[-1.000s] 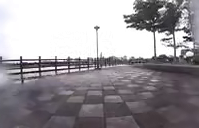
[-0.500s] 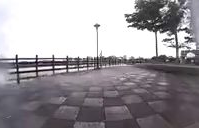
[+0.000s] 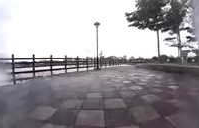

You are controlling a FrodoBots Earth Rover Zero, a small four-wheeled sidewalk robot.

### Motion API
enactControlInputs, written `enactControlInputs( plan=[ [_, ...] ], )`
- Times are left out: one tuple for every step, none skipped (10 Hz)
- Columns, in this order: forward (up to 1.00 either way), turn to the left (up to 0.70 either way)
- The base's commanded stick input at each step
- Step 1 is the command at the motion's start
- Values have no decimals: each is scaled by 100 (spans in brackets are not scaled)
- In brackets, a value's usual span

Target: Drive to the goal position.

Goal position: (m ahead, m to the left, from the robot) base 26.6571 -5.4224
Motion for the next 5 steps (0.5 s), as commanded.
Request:
enactControlInputs(
  plan=[
    [100, -22],
    [100, -7],
    [100, 0],
    [100, 0],
    [100, 0]
  ],
)
